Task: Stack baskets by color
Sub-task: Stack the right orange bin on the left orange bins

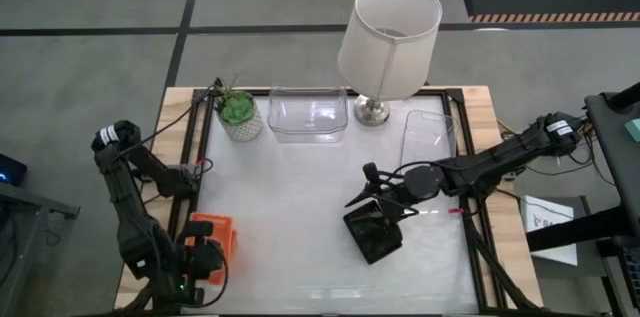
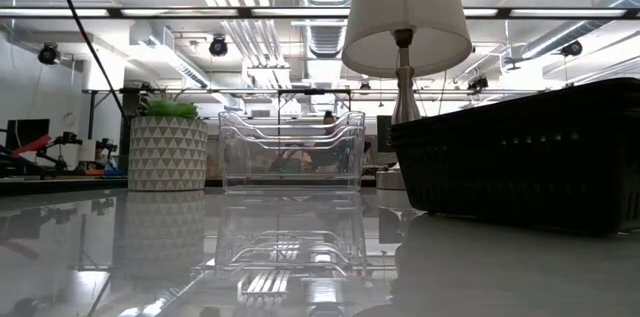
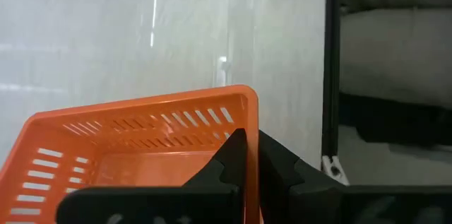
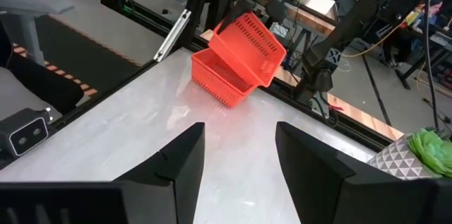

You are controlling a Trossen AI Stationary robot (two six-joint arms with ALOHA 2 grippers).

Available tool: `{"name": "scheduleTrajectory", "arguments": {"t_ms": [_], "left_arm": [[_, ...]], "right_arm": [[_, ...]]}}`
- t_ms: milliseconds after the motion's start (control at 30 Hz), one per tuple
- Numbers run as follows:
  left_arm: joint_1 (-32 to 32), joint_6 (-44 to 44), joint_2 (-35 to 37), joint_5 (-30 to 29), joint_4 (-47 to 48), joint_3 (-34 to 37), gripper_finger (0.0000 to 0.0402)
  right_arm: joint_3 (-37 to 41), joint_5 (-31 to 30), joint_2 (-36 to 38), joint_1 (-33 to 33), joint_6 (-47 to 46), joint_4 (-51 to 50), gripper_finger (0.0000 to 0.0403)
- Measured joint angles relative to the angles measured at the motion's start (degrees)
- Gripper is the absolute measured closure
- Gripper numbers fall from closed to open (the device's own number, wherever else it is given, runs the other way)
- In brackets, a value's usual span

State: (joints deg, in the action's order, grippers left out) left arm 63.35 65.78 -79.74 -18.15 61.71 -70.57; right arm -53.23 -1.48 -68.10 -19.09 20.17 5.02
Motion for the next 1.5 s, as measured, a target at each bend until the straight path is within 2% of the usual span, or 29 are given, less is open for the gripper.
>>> {"name": "scheduleTrajectory", "arguments": {"t_ms": [233,400,700,833,1267,1367,1500], "left_arm": [[0.0,7.2,-0.1,-0.1,0.0,0.0,0.0401],[0.0,7.4,-0.1,1.0,0.1,0.3,0.0398],[0.0,9.1,-0.1,1.5,0.1,2.8,0.0339],[0.0,12.6,-0.1,4.3,0.1,3.1,0.0315],[0.0,15.5,0.1,4.3,-1.1,2.9,0.0283],[-1.7,22.9,0.7,4.2,-0.7,2.1,0.0281],[-5.0,40.8,3.0,3.9,-0.4,1.9,0.0281]], "right_arm": [[0.0,0.0,0.0,0.0,-0.1,0.0,0.0236],[0.0,0.0,0.0,0.0,-0.2,0.0,0.0236],[0.0,0.0,0.0,0.0,-0.8,-0.5,0.0236],[0.0,0.0,0.0,0.0,-0.8,-0.5,0.0236],[0.0,0.0,0.0,0.0,-0.7,-1.8,0.0232],[0.0,0.0,0.0,0.0,-0.7,-1.8,0.0234],[0.0,0.0,0.0,0.0,-0.7,-1.8,0.0232]]}}
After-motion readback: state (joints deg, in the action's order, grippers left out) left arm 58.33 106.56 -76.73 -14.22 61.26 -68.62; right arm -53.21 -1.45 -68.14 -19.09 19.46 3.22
